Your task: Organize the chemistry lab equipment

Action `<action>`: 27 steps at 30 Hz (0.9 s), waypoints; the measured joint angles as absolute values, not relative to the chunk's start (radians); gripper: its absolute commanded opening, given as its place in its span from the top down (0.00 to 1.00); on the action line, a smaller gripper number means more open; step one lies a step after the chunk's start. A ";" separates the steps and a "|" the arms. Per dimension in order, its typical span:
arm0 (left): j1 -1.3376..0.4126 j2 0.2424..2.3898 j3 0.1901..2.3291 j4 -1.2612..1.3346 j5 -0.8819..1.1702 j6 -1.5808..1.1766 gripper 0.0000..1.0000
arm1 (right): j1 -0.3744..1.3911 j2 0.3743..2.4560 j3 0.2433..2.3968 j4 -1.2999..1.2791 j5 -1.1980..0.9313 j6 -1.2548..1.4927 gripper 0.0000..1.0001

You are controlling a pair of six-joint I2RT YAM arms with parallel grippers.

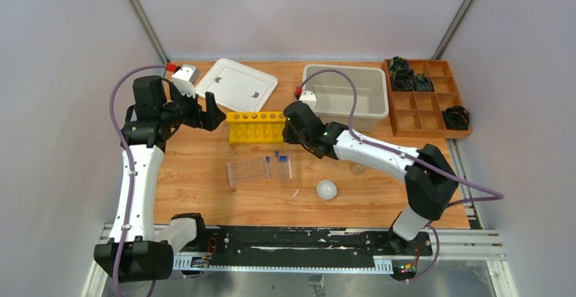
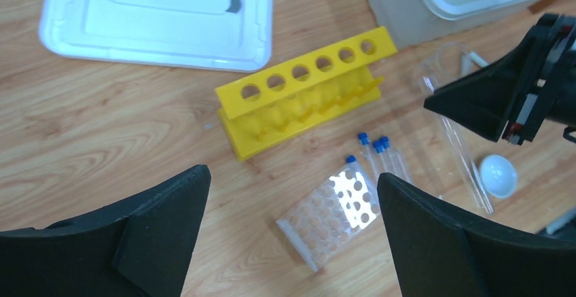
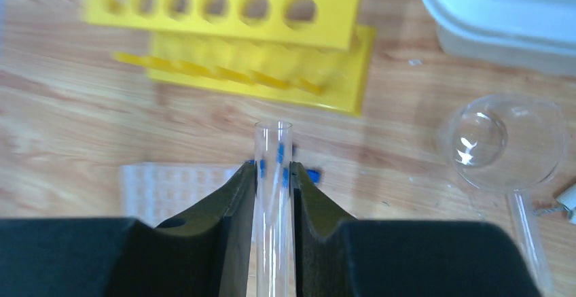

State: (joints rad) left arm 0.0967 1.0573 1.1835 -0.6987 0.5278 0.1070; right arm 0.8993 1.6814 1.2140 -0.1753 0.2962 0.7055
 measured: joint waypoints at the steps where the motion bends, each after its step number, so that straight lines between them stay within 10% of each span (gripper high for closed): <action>1: 0.097 1.054 1.184 -0.704 0.553 0.102 0.00 | 0.903 1.642 1.214 -0.162 0.295 0.708 1.00; 14: 0.016 0.999 1.135 -0.722 0.862 0.032 0.04 | 0.999 1.602 1.457 0.003 0.299 0.662 1.00; 27: -0.023 1.021 1.093 -0.733 0.964 0.016 0.37 | 1.065 1.716 1.585 0.099 0.307 0.653 1.00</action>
